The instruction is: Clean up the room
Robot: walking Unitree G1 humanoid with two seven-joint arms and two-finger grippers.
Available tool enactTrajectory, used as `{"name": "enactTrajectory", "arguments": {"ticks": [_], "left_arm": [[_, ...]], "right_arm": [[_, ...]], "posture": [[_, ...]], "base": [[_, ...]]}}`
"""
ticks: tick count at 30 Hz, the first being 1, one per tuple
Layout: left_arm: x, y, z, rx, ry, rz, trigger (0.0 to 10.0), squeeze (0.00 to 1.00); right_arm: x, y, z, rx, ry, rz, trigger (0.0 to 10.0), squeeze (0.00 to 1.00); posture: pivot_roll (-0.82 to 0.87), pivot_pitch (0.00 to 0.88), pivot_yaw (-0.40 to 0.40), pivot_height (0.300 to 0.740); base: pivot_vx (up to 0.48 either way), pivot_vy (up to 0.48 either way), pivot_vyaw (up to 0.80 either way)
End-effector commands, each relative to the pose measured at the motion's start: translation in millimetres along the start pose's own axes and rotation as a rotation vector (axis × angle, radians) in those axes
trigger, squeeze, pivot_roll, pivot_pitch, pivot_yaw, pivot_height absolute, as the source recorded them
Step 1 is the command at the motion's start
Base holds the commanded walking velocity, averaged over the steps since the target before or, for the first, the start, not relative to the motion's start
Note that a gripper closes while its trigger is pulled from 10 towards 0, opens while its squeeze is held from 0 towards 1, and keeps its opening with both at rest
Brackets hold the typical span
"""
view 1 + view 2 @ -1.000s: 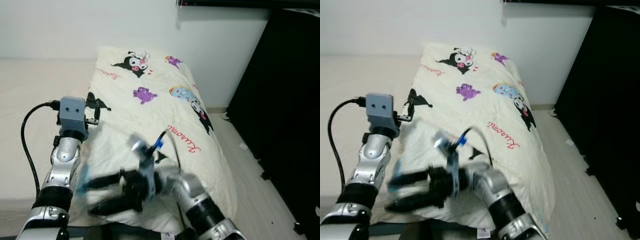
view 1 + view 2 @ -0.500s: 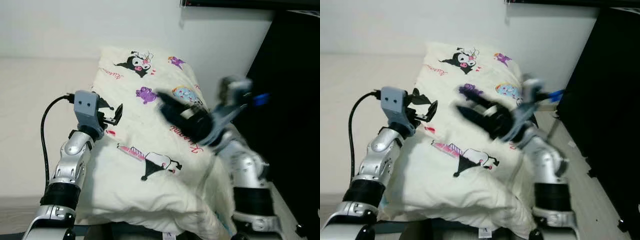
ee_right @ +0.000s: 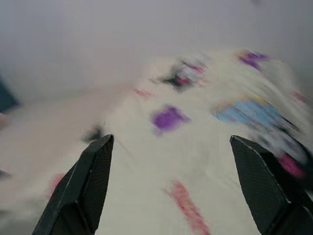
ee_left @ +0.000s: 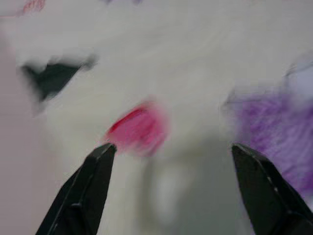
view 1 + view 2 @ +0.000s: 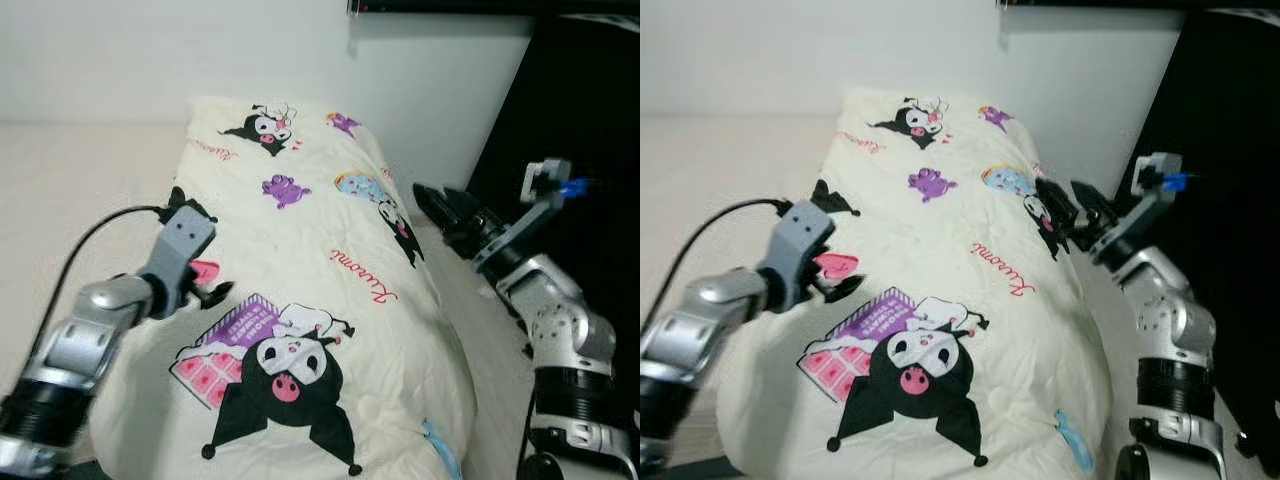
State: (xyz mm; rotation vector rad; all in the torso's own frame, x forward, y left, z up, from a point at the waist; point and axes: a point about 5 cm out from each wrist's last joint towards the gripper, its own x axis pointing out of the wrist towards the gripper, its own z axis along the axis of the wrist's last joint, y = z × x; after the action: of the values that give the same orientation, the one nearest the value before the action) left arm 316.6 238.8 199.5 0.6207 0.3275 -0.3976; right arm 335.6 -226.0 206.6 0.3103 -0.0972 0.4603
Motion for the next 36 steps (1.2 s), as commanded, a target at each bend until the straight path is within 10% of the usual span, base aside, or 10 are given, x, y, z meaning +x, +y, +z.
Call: {"name": "enactTrajectory", "arguments": {"ticks": [1,6,12,20,22,23,24,25,31,36], "left_arm": [[-7.7,1.6,-7,0.035,0.068,-0.01,10.0,0.0],[-6.8,-11.8,-27,0.03,0.15,-0.062,10.0,0.0],[10.9,-63.8,-93,-0.073,0.354,-0.117,10.0,0.0],[34.8,-96.7,-119,-0.312,0.284,0.043,10.0,0.0],[30.3,-110.2,-137,-0.184,0.378,0.015,10.0,0.0],[26.6,-113.8,-145,-0.121,0.416,0.002,10.0,0.0],[26.6,-113.8,-145,-0.121,0.416,0.002,10.0,0.0],[21.3,-116.0,-155,-0.111,0.46,-0.001,10.0,0.0],[13.5,-93.9,-170,-0.126,0.508,0.115,10.0,0.0],[30.0,-68.1,-128,-0.347,0.234,0.247,10.0,0.0]], "right_arm": [[-4.2,-6.8,-4,-0.023,0.029,-0.048,10.0,0.6],[-9.2,-13.1,-11,-0.044,0.062,-0.098,10.0,0.6],[-8.2,-20.5,-24,-0.094,0.124,-0.174,10.0,0.6],[-5.1,-21.1,-35,-0.125,0.161,-0.233,10.0,0.57],[-2.7,-18.4,-32,-0.114,0.128,-0.242,10.0,0.51],[-1.3,-16.5,-31,-0.108,0.111,-0.241,10.0,0.28],[-1.3,-16.5,-31,-0.108,0.111,-0.241,10.0,0.28],[-0.5,-15.4,-30,-0.113,0.106,-0.239,10.0,0.0],[0.8,-14.4,-29,-0.102,0.077,-0.211,10.0,0.0],[3.0,-14.5,-27,-0.099,0.069,-0.209,10.0,0.0]], "posture": [[0.09,0.071,-0.044,0.489],[0.09,0.073,-0.035,0.489],[0.09,0.071,-0.027,0.489],[0.09,0.074,-0.02,0.489],[0.08,0.076,-0.011,0.489],[0.08,0.078,-0.008,0.489],[0.08,0.078,-0.008,0.489],[0.08,0.08,-0.006,0.489],[0.09,0.076,-0.017,0.499],[0.09,0.072,-0.025,0.522]], "base": [[0.0,0.0,0.0],[0.0,0.0,0.0],[0.0,0.0,0.0],[0.0,0.0,0.0],[0.0,0.0,0.0],[0.0,0.0,0.0],[0.0,0.0,0.0],[0.0,0.0,0.0],[0.0,0.0,0.0],[0.0,0.0,0.0]]}}
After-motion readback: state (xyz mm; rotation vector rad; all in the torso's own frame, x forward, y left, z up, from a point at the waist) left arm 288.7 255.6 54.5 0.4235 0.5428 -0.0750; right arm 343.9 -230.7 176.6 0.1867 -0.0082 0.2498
